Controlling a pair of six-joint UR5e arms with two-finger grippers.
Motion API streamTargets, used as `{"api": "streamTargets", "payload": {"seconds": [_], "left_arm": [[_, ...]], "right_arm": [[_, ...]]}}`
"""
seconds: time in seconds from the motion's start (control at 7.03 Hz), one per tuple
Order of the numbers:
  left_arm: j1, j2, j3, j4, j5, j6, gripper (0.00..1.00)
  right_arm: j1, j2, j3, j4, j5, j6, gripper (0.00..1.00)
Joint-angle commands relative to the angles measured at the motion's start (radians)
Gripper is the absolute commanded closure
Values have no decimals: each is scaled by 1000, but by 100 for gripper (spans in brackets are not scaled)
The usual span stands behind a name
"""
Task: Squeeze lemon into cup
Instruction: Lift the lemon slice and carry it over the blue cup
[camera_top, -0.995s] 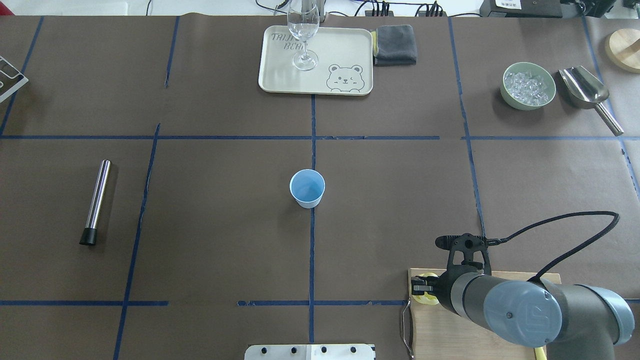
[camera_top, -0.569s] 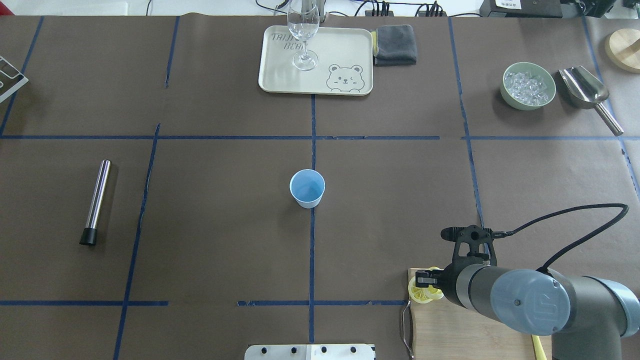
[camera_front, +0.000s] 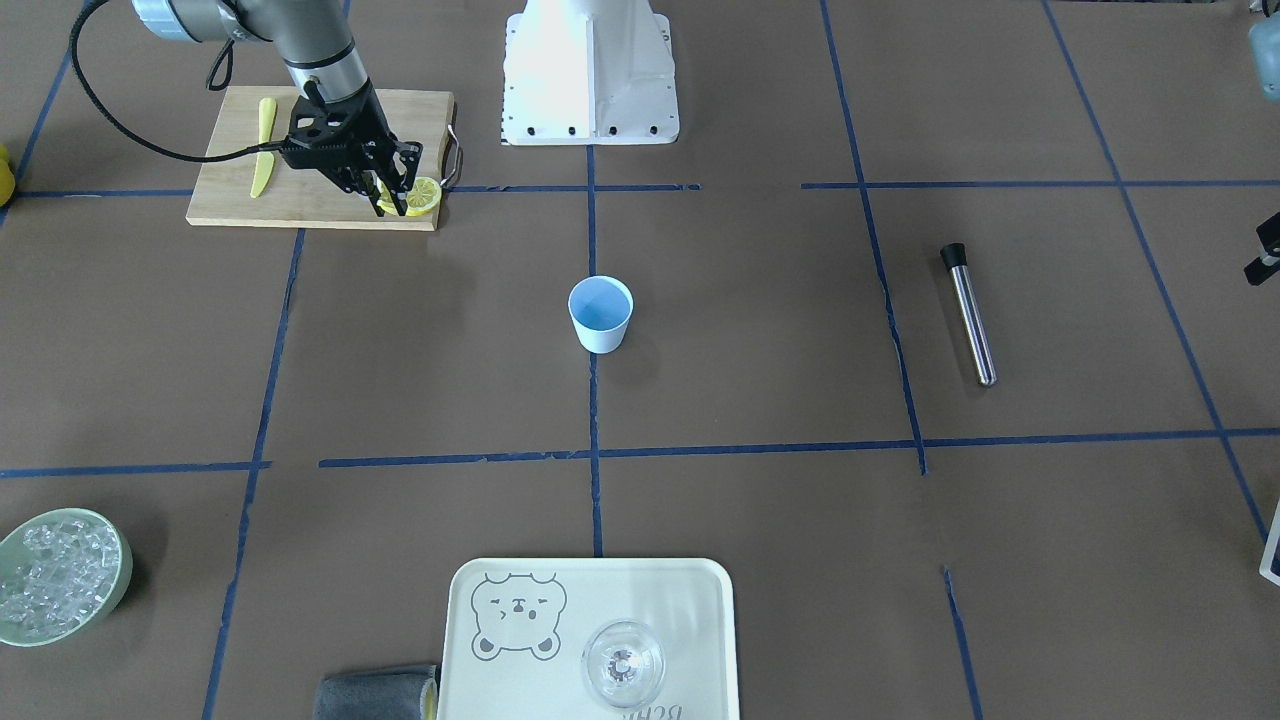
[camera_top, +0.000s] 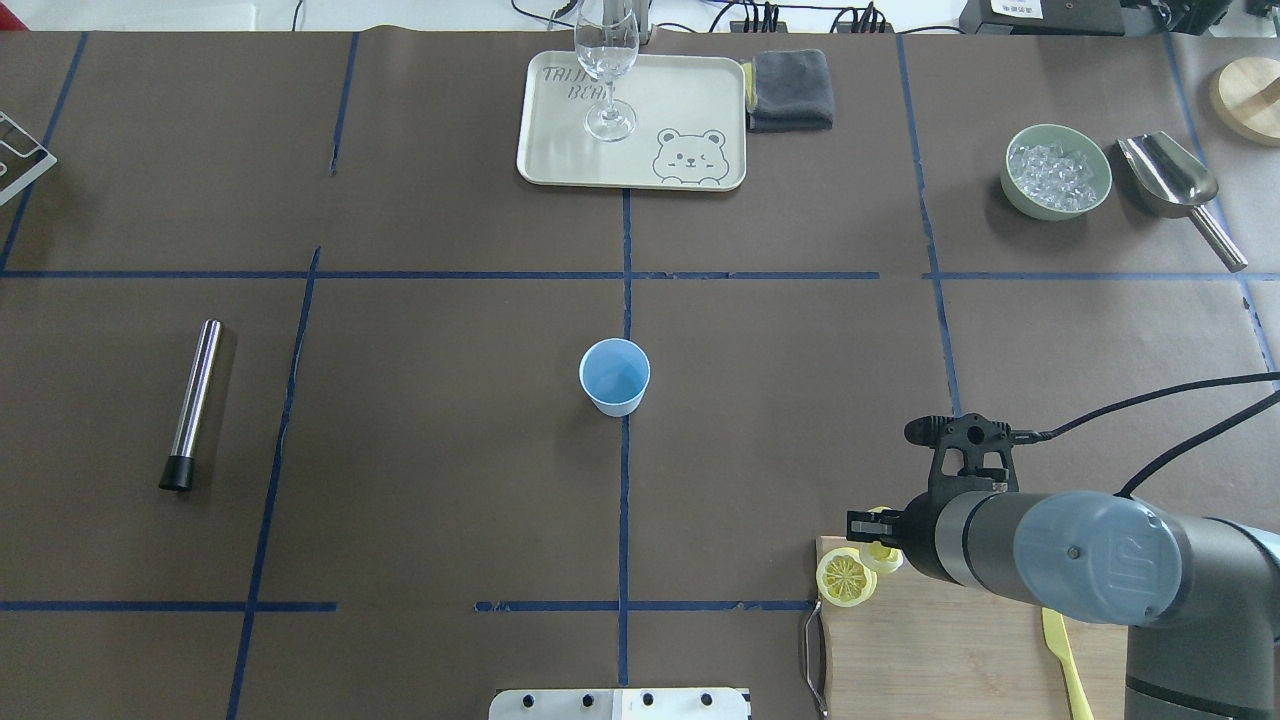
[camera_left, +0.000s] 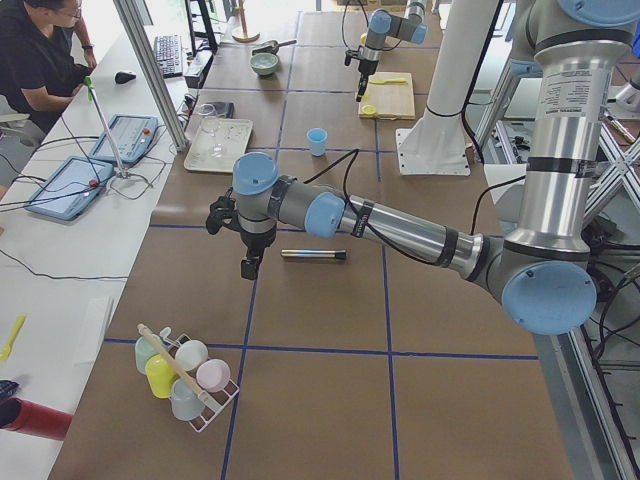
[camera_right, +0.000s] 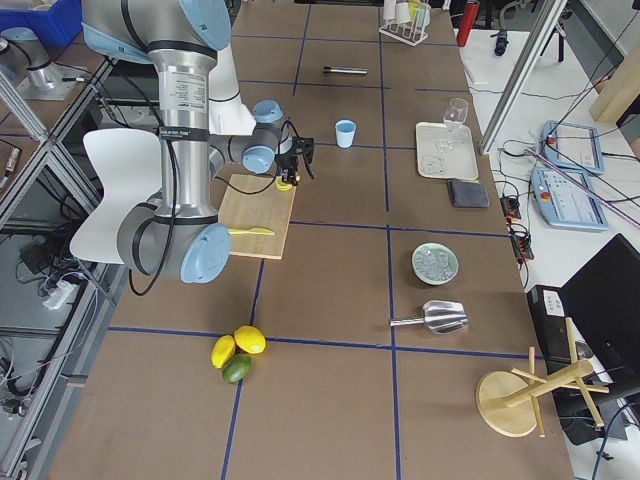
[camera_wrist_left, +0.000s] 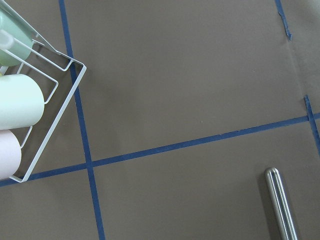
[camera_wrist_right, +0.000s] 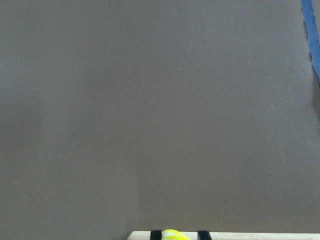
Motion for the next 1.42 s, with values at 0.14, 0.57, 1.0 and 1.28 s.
{"api": "streamTargets", "payload": {"seconds": [0.14, 0.57, 1.0, 1.28], "left_arm": [[0, 0, -1, 0, -2, 0, 0], [0, 0, 1, 0, -2, 0, 0], [0, 0, 1, 0, -2, 0, 0], [0, 0, 1, 0, -2, 0, 0]], "right_arm": [[113, 61, 118, -166, 130, 0, 65], [178, 566, -13, -558, 146, 1, 66], [230, 829, -370, -493, 135, 6, 66], [230, 899, -564, -370, 125, 15, 65]]}}
